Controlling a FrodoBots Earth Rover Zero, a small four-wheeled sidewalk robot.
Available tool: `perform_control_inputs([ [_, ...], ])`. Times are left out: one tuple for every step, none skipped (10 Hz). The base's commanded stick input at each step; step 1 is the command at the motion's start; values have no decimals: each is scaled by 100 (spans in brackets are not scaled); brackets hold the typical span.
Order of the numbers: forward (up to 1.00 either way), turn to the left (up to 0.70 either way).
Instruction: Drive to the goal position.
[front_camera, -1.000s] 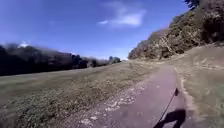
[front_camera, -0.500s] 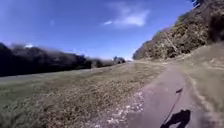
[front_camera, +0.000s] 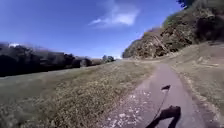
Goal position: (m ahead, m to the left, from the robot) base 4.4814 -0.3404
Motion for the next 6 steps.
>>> perform_control_inputs([
  [0, 0],
  [0, 0],
  [0, 0],
  [0, 0],
  [0, 0],
  [0, 0],
])
